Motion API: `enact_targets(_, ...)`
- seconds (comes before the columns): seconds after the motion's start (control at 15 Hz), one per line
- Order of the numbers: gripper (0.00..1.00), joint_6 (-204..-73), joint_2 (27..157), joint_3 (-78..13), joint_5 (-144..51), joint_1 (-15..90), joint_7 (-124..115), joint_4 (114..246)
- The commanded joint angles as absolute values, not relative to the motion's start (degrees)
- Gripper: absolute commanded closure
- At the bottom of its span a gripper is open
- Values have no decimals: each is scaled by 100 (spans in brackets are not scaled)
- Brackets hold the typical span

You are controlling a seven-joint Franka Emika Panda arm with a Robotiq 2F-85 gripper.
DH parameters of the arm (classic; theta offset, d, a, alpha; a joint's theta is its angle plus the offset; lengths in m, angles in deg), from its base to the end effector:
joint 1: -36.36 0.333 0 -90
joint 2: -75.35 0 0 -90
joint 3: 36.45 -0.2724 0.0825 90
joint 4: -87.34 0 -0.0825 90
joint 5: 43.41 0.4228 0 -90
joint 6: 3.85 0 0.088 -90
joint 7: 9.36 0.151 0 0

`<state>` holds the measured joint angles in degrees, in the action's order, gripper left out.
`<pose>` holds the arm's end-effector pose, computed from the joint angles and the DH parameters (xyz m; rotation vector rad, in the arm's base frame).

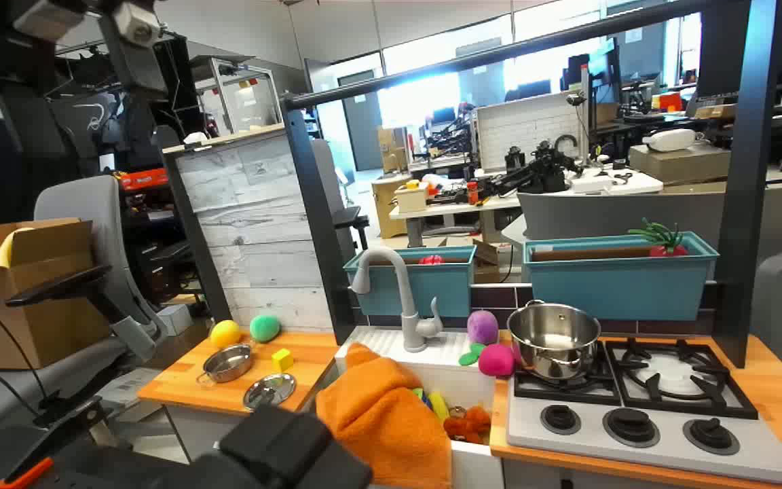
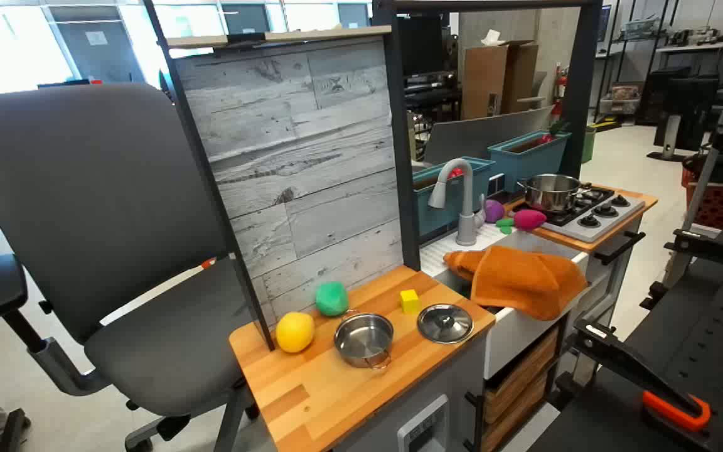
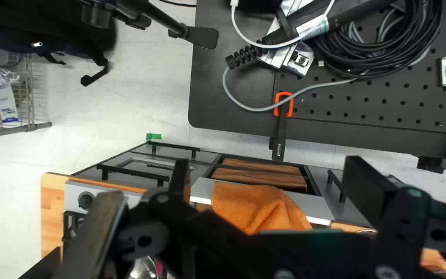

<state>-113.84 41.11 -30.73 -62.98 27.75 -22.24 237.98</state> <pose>0.3842 -0.1297 0.3334 2.8993 0.1898 -0.2408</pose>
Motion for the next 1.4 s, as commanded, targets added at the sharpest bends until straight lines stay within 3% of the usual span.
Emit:
enact_targets(0.0, 0, -11360, 4107, -3004, -6334, 2856, -2189, 23788)
enact_targets(1.2, 0, -11360, 4107, -3004, -6334, 2856, -2188, 23788)
enact_targets(1.33, 0, -12196, 4379, -2885, -6600, 2940, -2557, 23844)
